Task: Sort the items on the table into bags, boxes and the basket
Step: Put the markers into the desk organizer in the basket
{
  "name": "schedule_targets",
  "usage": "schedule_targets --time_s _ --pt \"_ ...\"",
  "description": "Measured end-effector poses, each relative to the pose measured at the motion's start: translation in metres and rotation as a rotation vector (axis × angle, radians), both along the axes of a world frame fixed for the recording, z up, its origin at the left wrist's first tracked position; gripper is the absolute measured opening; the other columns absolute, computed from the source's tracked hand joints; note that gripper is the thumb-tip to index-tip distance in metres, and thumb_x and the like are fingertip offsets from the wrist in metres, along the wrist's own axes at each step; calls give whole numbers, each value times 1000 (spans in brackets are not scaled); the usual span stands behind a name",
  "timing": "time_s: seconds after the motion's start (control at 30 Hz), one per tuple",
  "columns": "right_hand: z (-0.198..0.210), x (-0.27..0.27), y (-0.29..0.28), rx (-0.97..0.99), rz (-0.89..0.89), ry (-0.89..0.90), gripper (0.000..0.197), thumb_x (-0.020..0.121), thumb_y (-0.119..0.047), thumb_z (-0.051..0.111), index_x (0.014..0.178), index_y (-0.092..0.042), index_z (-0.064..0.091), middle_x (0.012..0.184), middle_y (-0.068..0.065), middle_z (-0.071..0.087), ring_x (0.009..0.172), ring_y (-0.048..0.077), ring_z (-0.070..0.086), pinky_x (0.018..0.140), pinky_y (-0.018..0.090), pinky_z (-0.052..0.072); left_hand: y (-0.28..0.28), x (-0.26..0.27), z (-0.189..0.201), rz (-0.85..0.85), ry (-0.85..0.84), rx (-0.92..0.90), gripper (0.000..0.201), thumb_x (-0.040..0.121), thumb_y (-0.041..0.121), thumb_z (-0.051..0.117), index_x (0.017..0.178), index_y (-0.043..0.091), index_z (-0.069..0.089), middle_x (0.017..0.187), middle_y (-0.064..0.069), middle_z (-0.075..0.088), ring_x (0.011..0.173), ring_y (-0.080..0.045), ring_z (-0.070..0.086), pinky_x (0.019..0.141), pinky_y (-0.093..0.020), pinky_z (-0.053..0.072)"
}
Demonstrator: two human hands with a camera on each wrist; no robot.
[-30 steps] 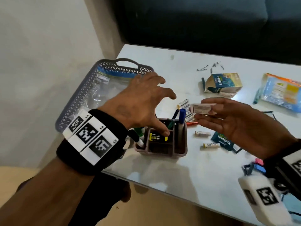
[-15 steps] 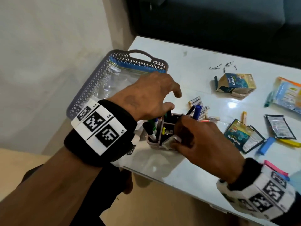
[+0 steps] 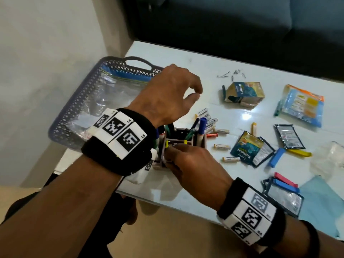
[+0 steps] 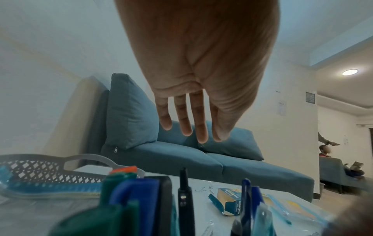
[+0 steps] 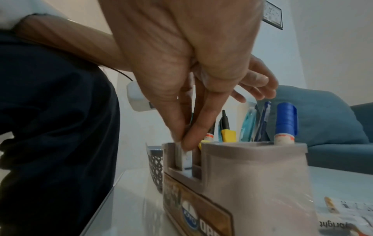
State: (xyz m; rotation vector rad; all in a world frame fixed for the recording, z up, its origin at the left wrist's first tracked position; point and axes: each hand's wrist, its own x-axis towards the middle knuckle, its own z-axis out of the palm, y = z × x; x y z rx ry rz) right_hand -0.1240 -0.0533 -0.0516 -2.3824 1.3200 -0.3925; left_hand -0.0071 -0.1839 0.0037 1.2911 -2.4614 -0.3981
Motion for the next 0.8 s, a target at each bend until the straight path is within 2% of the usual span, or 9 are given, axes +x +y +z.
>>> schedule_targets --time_s 0.07,0.13,0.2,0.33,0.43,0.57,0.63,0.7,0.8 --pt "-4 0 2 -19 6 39 30 80 4 73 99 -13 56 75 0 40 57 25 42 50 31 34 -3 -4 -1 11 18 -27 20 97 41 64 114 33 72 116 8 71 117 -15 53 99 -27 35" --pt "-8 2 3 -26 1 54 35 75 7 74 101 -10 56 75 3 40 57 26 42 51 30 30 -4 -6 -2 16 34 -41 22 96 42 65 114 32 72 114 6 71 115 -17 55 100 -31 38" --pt "-14 0 5 34 0 44 30 77 10 69 103 -5 60 84 13 56 64 34 57 54 31 34 -1 -15 -2 5 56 -42 23 96 42 65 115 32 72 114 6 71 116 -19 55 101 -35 41" --pt "-21 -1 3 75 23 3 28 84 4 44 101 1 67 111 22 54 76 40 59 59 42 50 6 -40 -2 -40 79 -54 21 97 41 64 113 31 73 110 8 72 112 -16 55 96 -32 38" --pt "-17 0 2 43 40 84 35 86 1 44 111 0 69 126 24 48 96 42 57 68 49 57 4 -55 1 -81 77 -50 20 97 40 65 111 29 74 111 7 73 111 -14 55 94 -32 42" --pt "-12 -12 6 -45 115 103 32 86 2 51 112 3 69 140 26 46 130 48 42 97 51 50 -1 -62 8 -90 69 -17 19 96 40 68 110 29 75 114 6 73 112 -13 59 98 -34 48" --pt "-8 -26 7 -71 95 28 30 84 6 61 112 4 69 136 27 52 124 45 48 95 52 52 -2 -64 14 -72 91 -15 19 95 41 68 109 30 75 114 8 73 108 -9 60 95 -28 50" --pt "0 -41 10 -74 56 -83 22 85 4 65 107 6 71 128 26 58 114 44 56 86 53 55 1 -69 19 -57 152 -5 19 95 40 68 108 28 76 109 12 74 98 -1 60 85 -10 43" --pt "10 -71 13 -139 -53 -224 12 87 -3 66 95 1 74 111 17 65 93 33 63 77 42 56 11 -79 19 -68 220 77 18 94 37 70 107 27 77 101 14 74 92 -2 67 77 -3 43"
